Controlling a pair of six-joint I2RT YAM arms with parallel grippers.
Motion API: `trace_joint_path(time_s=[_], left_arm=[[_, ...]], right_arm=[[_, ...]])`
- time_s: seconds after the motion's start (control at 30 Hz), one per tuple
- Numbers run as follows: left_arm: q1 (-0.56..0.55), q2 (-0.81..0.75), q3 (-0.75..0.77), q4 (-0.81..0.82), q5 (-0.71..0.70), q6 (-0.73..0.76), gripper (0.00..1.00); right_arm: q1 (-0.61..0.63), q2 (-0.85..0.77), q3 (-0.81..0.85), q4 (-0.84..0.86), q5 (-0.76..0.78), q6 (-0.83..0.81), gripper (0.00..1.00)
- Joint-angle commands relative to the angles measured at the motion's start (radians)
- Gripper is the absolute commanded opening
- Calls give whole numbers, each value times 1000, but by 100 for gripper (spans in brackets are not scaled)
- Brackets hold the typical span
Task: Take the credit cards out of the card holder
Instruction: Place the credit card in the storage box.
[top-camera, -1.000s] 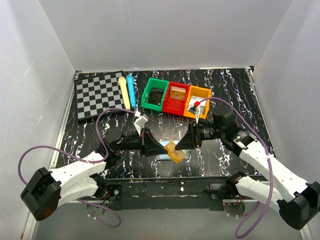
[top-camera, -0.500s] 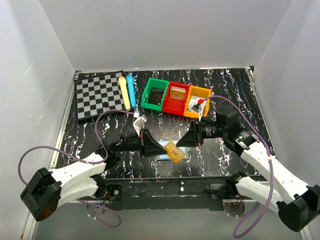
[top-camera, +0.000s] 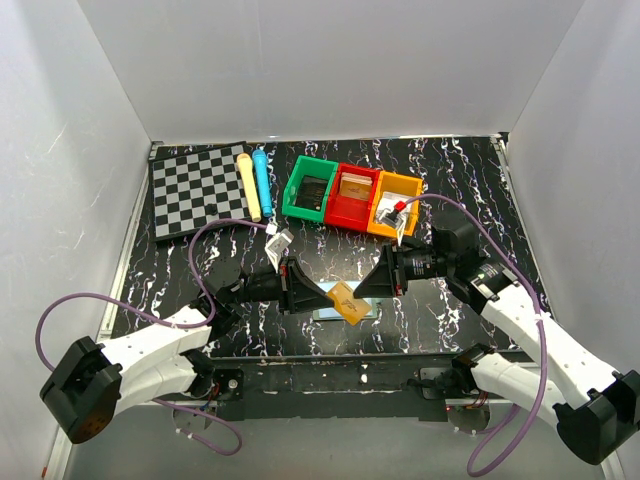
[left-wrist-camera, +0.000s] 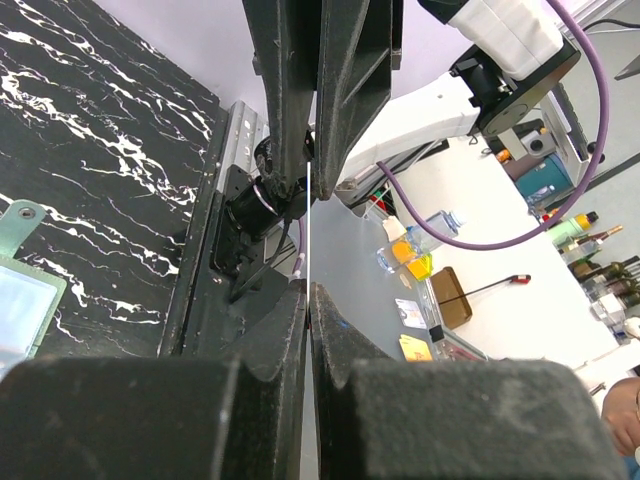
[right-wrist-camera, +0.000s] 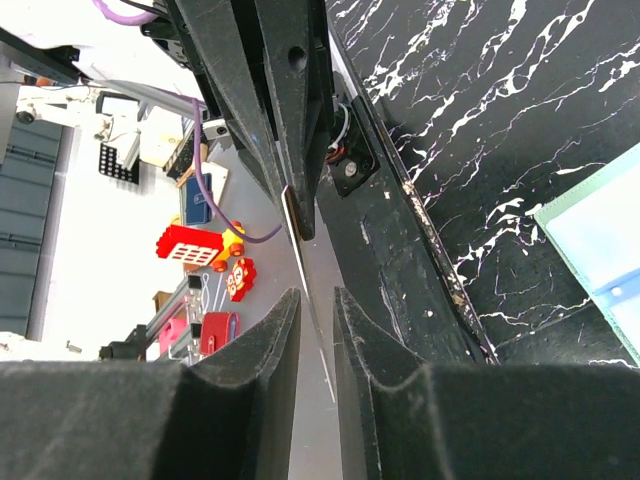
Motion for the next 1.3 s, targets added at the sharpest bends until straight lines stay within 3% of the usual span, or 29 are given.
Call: trace_joint_path(time_s=[0.0, 0.2, 0.37, 0.4, 0.47, 0.5, 0.57, 0.7, 0.87, 0.97, 1.13, 1.27], left_arm=[[9, -17, 1, 10, -16, 4, 0], [9, -12, -1, 10, -10, 4, 0], [9, -17, -1, -7, -21, 6, 0], [9, -23, 2, -26, -29, 11, 3], [9, -37, 12, -74, -53, 27, 28], [9, -47, 16, -98, -70, 37, 35], [15, -76, 27, -169, -113, 52, 43], [65, -170, 64, -383, -249, 76, 45], [144, -339, 111, -690, -453, 106, 46], [153, -411, 122, -789, -558, 113, 47], [156, -451, 114, -803, -601, 118, 47], [156, -431, 141, -843, -593, 138, 47]], right_arm=[[-3, -17, -4, 6, -36, -11, 26], [-3, -20, -4, 4, -21, -13, 23], [-3, -20, -4, 12, -7, -11, 1], [-3, -21, -4, 13, -1, -10, 1], [-3, -28, 2, 10, 22, -2, 1], [-5, -32, 7, 7, 41, 1, 1], [-9, -44, 21, 9, 71, 8, 1], [-37, -55, 110, -101, 237, -10, 1], [-74, 50, 292, -269, 601, -48, 1], [-75, 155, 351, -215, 710, -146, 1], [-75, 333, 433, -109, 698, -486, 1], [-80, 472, 564, -195, 632, -802, 1]])
